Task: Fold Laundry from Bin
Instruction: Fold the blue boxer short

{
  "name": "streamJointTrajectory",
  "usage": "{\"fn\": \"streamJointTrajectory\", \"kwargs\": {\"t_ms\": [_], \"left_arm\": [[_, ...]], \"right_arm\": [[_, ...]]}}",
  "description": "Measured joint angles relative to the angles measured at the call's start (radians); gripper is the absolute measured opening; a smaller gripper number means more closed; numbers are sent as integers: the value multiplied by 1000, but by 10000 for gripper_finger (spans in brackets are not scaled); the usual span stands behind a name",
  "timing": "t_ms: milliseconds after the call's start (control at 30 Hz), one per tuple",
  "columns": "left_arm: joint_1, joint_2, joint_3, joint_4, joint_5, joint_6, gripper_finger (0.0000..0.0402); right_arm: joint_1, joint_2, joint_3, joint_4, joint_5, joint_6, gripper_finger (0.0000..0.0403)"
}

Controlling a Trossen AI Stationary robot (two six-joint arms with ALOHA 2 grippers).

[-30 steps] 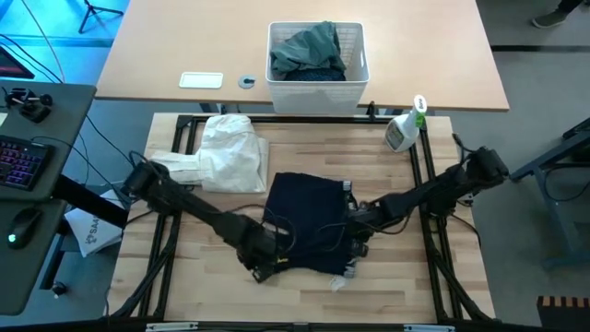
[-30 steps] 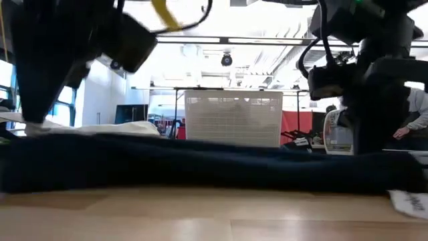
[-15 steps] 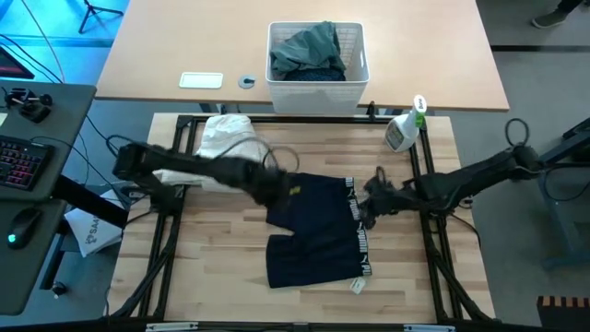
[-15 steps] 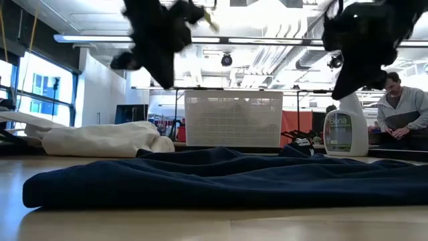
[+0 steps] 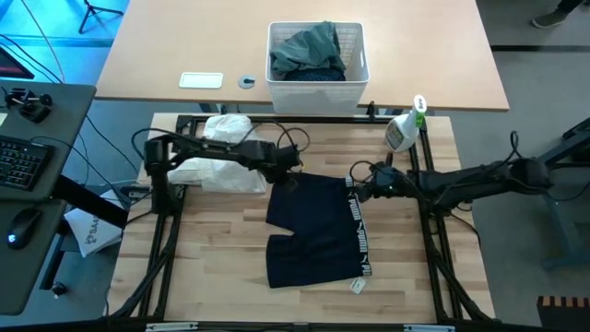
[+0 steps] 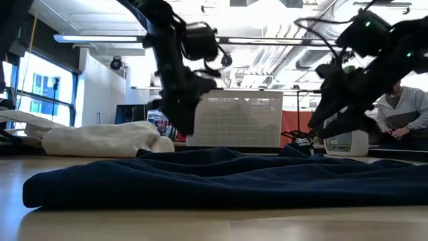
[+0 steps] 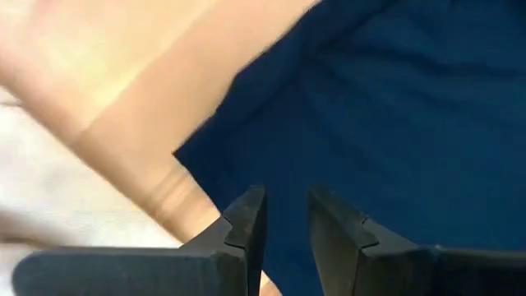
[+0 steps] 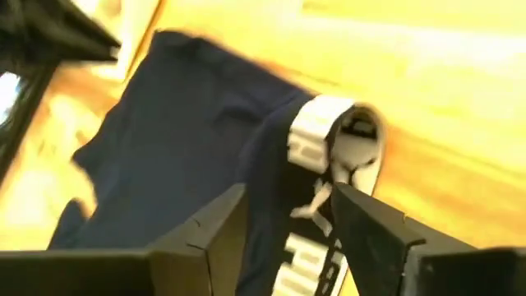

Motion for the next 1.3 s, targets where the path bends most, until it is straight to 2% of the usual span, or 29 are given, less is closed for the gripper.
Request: {"fn": "streamJointTrajectory", "kwargs": {"t_ms": [133, 300, 433, 533, 600, 800, 900, 1100, 1300], "left_arm": [[-6, 73, 0, 41, -15, 3, 76], [-7, 135, 0, 65, -37, 27, 76], [-9, 153, 5, 56, -68, 27, 76], [-10, 155, 5, 46, -91, 11, 76], [-15, 156, 5, 38, -107, 0, 76], [-50, 158, 3, -11, -166, 0, 76], [-72, 159, 3, -32, -209, -10, 76], [-106, 159, 4, -39, -267, -26, 76], [-120, 110, -1, -54, -265, -21, 76]], "right_arm": [[-59, 63, -3, 54, 0, -16, 178], [-108, 162, -3, 162, -90, -72, 150], [-117, 247, -3, 265, -134, -108, 107], [-117, 263, -3, 272, -134, -120, 48], [-117, 247, -3, 270, -138, -120, 13], [-107, 109, -3, 212, -140, -40, 4], [-101, 23, -2, 95, -107, 36, 5], [-101, -84, -2, -155, -14, 74, 2], [-101, -84, -2, -84, 4, 5, 5]]}}
